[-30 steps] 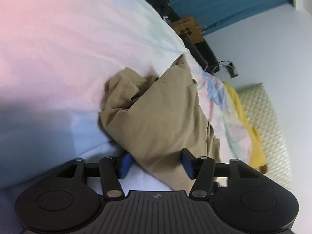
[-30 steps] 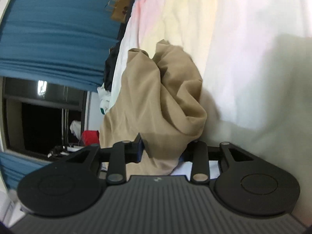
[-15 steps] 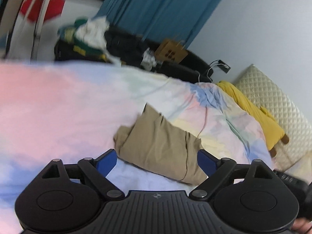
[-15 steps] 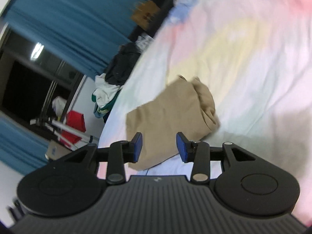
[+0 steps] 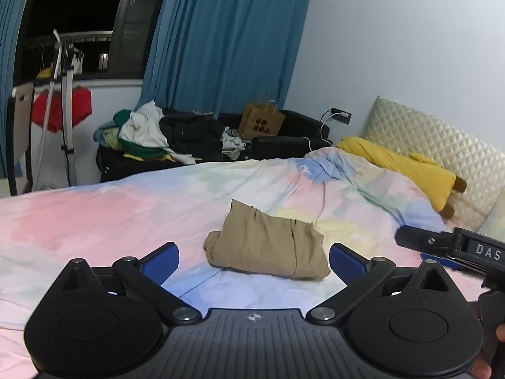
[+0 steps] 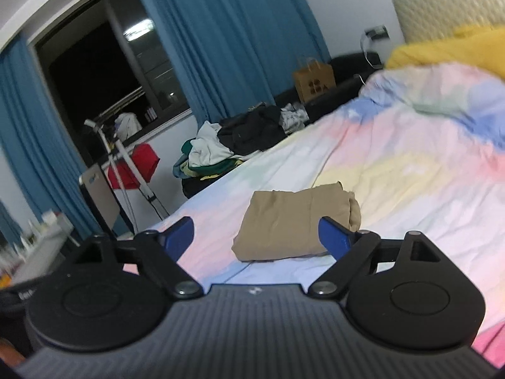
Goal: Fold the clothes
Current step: 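Open both grippers and withdraw from the folded shirt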
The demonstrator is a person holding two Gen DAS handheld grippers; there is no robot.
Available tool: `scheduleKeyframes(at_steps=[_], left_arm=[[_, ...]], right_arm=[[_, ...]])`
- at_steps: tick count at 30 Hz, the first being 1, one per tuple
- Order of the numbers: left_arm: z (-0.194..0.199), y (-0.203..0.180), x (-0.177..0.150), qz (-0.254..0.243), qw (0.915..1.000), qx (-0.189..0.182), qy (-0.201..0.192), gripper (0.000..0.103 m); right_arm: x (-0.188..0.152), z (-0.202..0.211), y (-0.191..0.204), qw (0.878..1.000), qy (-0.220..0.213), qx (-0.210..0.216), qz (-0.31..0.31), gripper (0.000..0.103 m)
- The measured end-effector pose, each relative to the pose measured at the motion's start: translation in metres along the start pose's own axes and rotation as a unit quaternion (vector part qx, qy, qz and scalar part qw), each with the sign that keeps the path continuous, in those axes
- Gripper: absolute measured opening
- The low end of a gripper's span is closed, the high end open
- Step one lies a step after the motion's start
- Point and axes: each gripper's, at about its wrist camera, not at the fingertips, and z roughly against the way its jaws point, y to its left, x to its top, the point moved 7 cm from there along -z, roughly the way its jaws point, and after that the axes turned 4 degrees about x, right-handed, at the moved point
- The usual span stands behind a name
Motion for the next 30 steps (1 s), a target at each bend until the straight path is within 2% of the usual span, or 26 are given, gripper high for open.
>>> scheduleKeyframes(at_steps=[3,7,19,30], left_arm=[[0.011,-0.006,-0.012,-0.024,0.9995,0.015,-0.012,0.102],[0.019,-0.010,-0.029,-0.044,0.9983,0.034,-0.020,0.102],[0.051,0.006,-0.048,-0.034,0.9971,0.060,-0.032,0.102],[0.049,0.015,-0.058,-0.038,0.9972,0.061,-0.021,0.102]], right_arm=[[-0.011,0.012,0.018,0.999,-0.010,-0.005,0.041,0.088],[-0.023,0.018,0.028,0.998,-0.018,-0.009,0.060,0.088],[-0.055,0.024,0.031,0.995,-0.026,-0.040,0.086,0.088],[-0.071,0.015,0.035,0.993,-0.018,-0.062,0.100,0.087]])
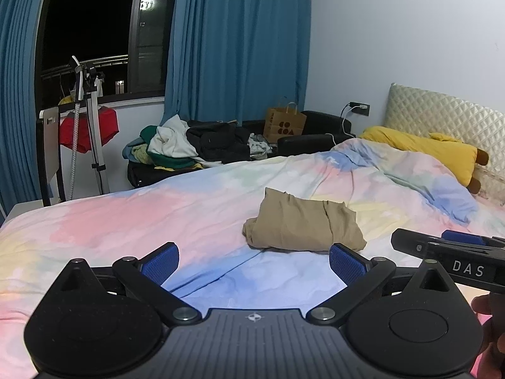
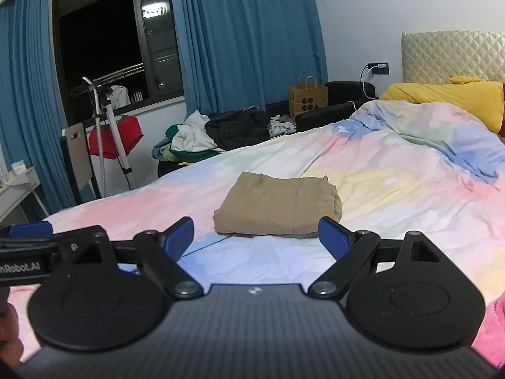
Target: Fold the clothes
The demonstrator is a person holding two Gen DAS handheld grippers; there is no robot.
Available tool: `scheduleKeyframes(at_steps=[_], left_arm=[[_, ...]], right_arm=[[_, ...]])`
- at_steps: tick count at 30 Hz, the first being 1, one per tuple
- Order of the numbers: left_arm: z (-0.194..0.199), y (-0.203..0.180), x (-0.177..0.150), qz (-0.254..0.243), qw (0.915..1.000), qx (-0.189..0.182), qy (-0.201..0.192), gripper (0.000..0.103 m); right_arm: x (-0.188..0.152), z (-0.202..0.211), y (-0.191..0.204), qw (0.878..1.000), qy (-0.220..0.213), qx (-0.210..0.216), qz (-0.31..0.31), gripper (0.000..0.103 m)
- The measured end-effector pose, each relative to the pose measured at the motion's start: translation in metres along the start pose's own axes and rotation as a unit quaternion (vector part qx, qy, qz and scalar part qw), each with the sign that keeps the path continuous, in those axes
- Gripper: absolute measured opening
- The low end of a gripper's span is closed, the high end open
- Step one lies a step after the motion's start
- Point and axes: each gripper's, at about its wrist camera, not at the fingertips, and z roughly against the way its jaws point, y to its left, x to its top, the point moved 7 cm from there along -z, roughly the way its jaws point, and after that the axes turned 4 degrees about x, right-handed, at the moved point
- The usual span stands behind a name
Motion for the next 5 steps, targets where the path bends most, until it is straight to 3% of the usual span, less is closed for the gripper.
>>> scheduleKeyframes(at_steps=[5], left_arm=[[-0.0006,0.0091,-0.0008,0.008,0.9999,0.007,0.002,0.102]], right_arm=[[-0.0014,-0.0015,0.0071,1.000,0.002,0.000,0.014,0.087]])
